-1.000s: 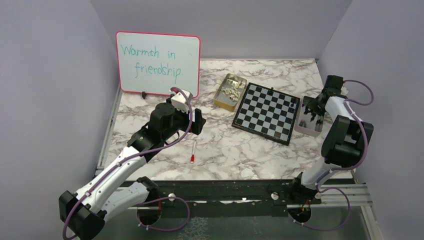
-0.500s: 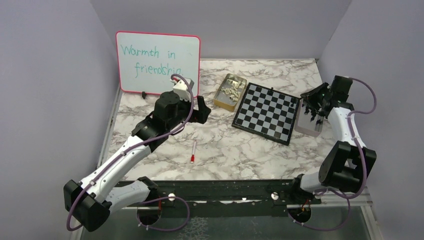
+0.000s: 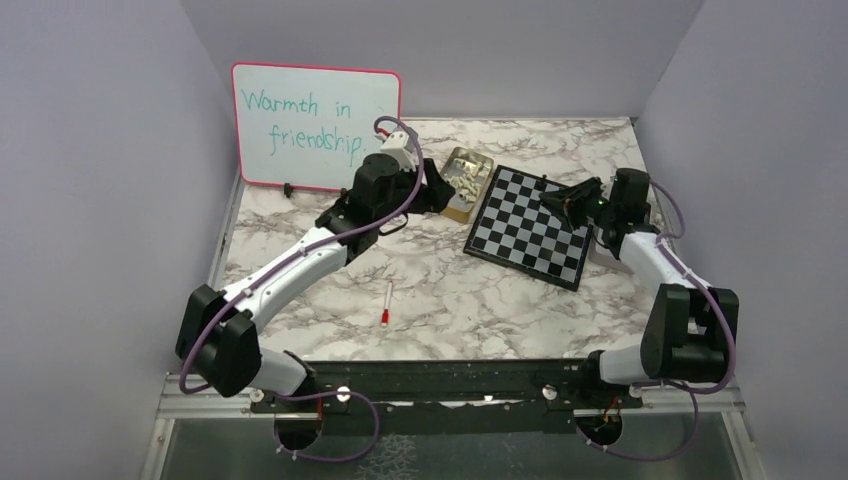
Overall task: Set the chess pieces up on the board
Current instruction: Pick up the chess piece from the storage box.
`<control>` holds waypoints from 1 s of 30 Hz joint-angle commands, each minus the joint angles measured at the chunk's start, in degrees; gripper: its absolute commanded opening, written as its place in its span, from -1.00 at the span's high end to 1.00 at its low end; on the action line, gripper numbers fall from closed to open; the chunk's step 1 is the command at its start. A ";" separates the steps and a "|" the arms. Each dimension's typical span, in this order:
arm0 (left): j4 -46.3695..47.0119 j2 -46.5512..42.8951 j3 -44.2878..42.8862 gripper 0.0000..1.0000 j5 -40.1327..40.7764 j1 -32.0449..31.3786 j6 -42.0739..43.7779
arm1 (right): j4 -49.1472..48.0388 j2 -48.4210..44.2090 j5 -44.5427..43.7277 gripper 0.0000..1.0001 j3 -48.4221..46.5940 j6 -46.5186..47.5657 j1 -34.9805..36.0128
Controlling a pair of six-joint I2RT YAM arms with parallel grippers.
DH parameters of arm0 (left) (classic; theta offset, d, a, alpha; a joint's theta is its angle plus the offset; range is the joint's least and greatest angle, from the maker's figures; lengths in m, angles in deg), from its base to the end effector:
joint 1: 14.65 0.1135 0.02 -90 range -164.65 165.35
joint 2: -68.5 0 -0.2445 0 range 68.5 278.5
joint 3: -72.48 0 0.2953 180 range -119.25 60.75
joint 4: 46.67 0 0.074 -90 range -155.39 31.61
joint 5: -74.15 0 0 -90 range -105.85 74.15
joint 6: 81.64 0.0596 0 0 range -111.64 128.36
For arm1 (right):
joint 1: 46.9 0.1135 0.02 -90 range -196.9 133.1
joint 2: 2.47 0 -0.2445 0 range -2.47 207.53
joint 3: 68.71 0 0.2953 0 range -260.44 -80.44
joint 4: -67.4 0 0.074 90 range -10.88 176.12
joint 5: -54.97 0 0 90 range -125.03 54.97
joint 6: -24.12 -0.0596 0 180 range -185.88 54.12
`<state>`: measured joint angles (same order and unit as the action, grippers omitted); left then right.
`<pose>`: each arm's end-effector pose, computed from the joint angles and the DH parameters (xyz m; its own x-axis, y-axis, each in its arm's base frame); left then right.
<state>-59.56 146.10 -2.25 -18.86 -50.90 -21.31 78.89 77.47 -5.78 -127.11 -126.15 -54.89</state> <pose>0.3134 -0.2337 0.3012 -0.5028 -0.2443 -0.8292 0.4401 0.7533 -0.4888 0.3582 -0.0209 0.1771 -0.5147 0.8373 -0.1845 0.3277 0.3909 0.8601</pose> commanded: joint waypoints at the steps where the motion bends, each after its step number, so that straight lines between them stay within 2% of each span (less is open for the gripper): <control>1: 12.17 5.20 -0.91 -0.29 -2.59 -2.24 -5.05 | -11.27 -1.01 4.13 0.63 2.14 -10.85 3.69; 8: 20.23 13.42 -2.35 -0.24 -1.10 -7.13 -3.94 | -17.10 -1.47 5.79 0.62 4.92 -17.57 4.54; 13: 20.88 18.47 -8.52 -0.12 1.58 -9.89 -2.89 | -18.56 -2.25 5.68 0.62 5.70 -20.07 4.61; 22: 21.30 29.23 -19.38 -0.05 0.55 -11.93 -1.27 | -19.76 -2.77 6.84 0.62 5.98 -21.98 4.56; 30: 21.47 34.19 -23.60 0.02 -0.19 -13.01 -1.44 | -19.61 -3.40 6.85 0.62 6.02 -21.51 4.61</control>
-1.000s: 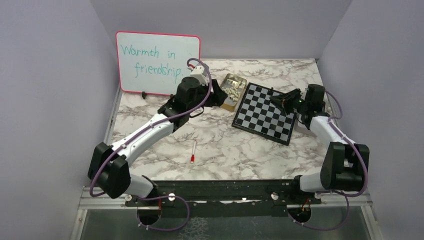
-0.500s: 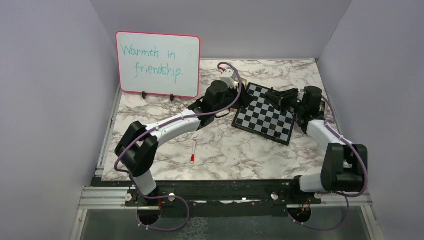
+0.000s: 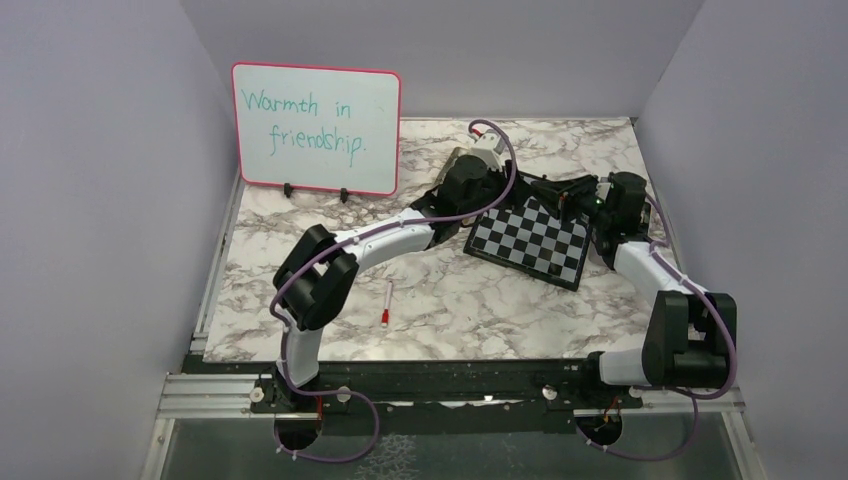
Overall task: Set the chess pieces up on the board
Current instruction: Pick up the chess piece from the storage box.
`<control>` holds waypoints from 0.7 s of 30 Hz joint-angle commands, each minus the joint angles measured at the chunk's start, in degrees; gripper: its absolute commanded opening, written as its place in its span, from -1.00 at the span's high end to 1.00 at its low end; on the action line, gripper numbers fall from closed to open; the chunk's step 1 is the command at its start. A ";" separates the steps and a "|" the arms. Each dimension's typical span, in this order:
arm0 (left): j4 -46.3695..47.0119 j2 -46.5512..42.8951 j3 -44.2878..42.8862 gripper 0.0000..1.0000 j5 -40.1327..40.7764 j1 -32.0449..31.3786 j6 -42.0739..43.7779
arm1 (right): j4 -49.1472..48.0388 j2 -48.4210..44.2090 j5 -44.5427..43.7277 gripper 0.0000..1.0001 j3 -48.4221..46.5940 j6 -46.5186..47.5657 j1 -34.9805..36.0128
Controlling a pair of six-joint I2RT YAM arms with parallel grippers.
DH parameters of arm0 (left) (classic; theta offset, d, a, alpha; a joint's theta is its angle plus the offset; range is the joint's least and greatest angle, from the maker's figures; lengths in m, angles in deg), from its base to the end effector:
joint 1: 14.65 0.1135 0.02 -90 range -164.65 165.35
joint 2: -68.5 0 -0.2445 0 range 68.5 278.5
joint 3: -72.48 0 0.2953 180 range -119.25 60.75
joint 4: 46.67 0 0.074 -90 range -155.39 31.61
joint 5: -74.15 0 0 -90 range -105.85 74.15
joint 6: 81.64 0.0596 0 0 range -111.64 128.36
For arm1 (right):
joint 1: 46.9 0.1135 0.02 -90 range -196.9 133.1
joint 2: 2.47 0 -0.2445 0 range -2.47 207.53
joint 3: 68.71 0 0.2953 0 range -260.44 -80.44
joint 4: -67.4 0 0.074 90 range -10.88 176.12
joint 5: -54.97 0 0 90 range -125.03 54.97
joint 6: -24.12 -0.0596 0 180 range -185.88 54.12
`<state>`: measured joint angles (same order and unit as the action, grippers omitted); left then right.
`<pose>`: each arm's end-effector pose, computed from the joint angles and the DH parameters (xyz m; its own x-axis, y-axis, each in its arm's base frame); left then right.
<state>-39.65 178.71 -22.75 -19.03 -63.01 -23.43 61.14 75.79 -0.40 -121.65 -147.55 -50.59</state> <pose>0.3443 -0.3923 0.2481 -0.4905 -0.2399 -0.8377 0.6168 0.5835 -0.5283 0.3549 0.0110 0.1864 -0.5252 0.8497 0.0467 0.2525 0.1032 0.9621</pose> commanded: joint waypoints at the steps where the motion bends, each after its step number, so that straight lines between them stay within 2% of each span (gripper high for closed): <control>1: 1.56 2.00 -3.43 0.03 -0.01 -0.94 0.68 | -1.54 -1.97 1.29 0.62 0.65 0.07 0.27; 7: 1.56 3.16 -4.66 0.23 0.00 -1.12 1.02 | -1.18 -2.45 0.43 0.61 0.96 0.41 0.26; 9: 1.41 3.47 -5.03 0.35 -1.10 -1.12 0.91 | -1.33 -1.95 0.74 0.61 0.91 0.53 0.27; 13: 1.12 3.72 -5.33 0.72 -3.61 -1.21 0.49 | -2.15 -0.83 1.81 0.59 1.03 1.11 0.32; 15: 0.55 3.41 -5.21 0.78 -3.70 -1.21 0.93 | -2.37 -0.90 1.63 0.58 2.00 1.10 0.32; 18: 0.37 2.93 -4.27 0.78 -2.87 -1.21 1.87 | -2.72 -1.26 0.90 0.57 3.12 0.84 0.30; 19: 0.34 2.78 -4.03 0.71 -2.59 -1.21 2.21 | -3.09 -1.20 0.88 0.57 3.37 0.54 0.26; 21: 0.16 2.64 -3.67 0.34 -2.13 -1.21 2.83 | -3.45 -1.01 1.04 0.57 3.25 0.37 0.29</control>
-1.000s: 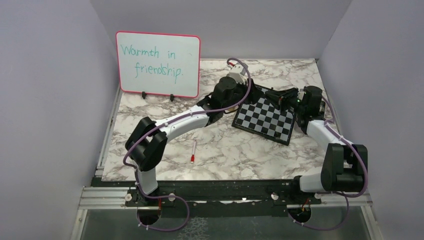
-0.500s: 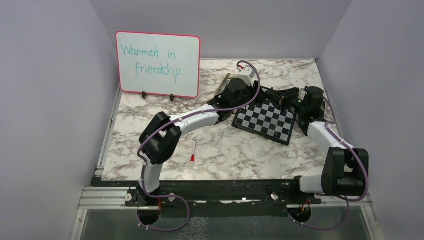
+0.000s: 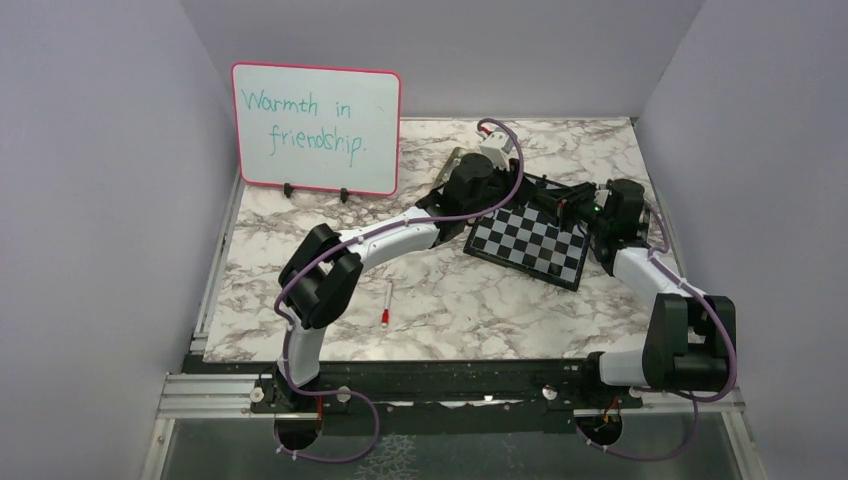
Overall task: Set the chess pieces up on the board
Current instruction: Pick up the chess piece from the storage box.
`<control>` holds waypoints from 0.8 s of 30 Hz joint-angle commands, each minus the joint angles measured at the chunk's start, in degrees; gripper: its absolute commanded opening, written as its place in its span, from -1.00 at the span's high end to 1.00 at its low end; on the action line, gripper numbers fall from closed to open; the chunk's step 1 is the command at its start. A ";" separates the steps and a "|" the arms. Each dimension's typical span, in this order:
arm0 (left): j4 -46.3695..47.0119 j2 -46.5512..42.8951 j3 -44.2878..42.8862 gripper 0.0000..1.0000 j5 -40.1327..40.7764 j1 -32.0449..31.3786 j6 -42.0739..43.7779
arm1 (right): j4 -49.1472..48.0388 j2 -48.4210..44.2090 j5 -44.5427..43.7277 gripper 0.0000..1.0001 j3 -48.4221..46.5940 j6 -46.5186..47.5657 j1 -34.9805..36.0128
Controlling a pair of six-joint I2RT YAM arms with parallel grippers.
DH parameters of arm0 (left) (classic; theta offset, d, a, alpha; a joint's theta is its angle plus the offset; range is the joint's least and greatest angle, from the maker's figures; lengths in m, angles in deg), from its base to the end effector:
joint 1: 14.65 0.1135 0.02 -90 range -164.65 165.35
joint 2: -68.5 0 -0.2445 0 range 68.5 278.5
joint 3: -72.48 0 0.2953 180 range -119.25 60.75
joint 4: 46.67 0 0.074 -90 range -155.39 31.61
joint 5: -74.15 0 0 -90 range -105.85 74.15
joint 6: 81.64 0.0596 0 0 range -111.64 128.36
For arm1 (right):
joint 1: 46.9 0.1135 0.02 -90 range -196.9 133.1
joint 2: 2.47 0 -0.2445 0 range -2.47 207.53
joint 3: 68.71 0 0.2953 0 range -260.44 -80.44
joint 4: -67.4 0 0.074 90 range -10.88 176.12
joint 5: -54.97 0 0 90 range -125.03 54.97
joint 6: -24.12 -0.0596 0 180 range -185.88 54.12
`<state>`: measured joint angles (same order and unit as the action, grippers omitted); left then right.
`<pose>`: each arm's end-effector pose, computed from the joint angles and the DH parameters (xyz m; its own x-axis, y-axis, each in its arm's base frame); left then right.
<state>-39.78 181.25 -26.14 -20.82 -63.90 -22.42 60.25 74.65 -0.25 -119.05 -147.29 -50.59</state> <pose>0.3442 -0.4073 0.2501 -0.4856 -0.2174 -0.8467 0.6545 0.5516 -0.5170 0.3464 0.0117 0.1775 -0.5280 0.8479 0.0488 0.2593 0.1062 0.9599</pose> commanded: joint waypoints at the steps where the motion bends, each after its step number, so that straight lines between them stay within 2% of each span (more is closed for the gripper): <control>1: 0.21 0.06 -0.10 0.18 -0.06 -0.32 2.01 | -2.45 0.29 0.85 0.57 0.58 0.18 0.28; 3: 0.20 0.10 0.33 0.04 0.30 -0.32 2.32 | -2.23 0.17 0.65 0.56 0.27 -0.03 0.29; 5: 0.20 0.34 0.57 0.00 0.35 -0.32 2.64 | -1.84 0.23 0.63 0.57 -0.14 0.14 0.26; 24: 0.20 1.76 1.30 0.05 -2.28 -0.32 3.58 | -0.90 0.67 0.02 0.56 -1.75 0.11 0.27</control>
<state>-40.52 182.19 -25.24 -20.91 -63.90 -19.82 59.94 74.78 -0.31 -118.94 -147.31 -50.59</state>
